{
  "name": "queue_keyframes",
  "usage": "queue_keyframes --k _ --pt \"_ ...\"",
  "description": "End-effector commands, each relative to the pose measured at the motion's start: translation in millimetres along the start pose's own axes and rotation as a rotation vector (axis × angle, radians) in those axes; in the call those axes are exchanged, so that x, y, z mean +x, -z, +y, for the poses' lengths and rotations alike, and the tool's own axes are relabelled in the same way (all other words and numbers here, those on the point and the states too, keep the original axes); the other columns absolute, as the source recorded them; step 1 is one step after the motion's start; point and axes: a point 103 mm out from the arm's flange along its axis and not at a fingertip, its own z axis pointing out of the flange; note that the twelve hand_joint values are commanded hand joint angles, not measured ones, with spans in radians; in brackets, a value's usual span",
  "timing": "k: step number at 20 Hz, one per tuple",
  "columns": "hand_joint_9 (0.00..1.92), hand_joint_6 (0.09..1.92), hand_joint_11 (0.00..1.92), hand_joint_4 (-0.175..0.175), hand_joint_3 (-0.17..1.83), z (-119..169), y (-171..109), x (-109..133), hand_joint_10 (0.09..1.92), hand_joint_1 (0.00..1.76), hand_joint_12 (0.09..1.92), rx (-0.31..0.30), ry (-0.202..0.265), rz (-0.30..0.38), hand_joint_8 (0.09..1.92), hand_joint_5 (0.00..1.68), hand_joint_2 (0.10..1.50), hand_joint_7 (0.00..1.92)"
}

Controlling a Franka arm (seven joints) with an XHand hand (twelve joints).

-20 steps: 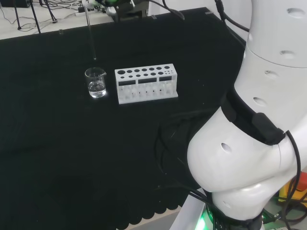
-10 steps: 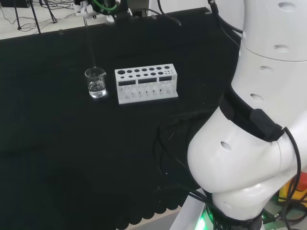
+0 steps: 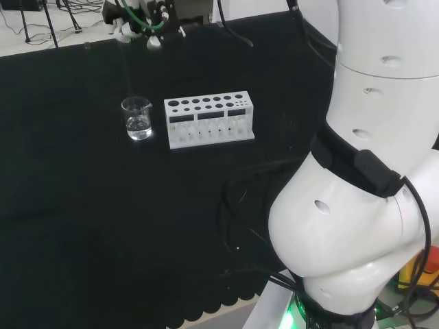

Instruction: Stir in the beaker to the left of the white test tube rack with the glass rod.

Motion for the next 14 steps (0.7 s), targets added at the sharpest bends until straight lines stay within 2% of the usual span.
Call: queue_keyframes --k 1,6,11,14 --pt "0.94 0.90 1.57 -0.175 0.00 7.8 -25.3 2.6 1.40 1.37 0.71 0.028 0.005 -0.008 1.34 0.75 1.18 0.78" --pt "0.94 0.90 1.57 -0.175 0.00 10.3 -43.4 2.2 1.40 1.37 0.71 0.052 0.005 -0.006 1.34 0.75 1.18 0.78" --pt "0.94 0.90 1.57 -0.175 0.00 15.8 -45.1 8.5 1.40 1.37 0.71 0.056 0.018 -0.006 1.34 0.75 1.18 0.78" --pt "0.94 0.90 1.57 -0.175 0.00 39.0 -50.6 18.4 1.40 1.37 0.72 0.070 0.023 -0.012 1.34 0.75 1.18 0.78"
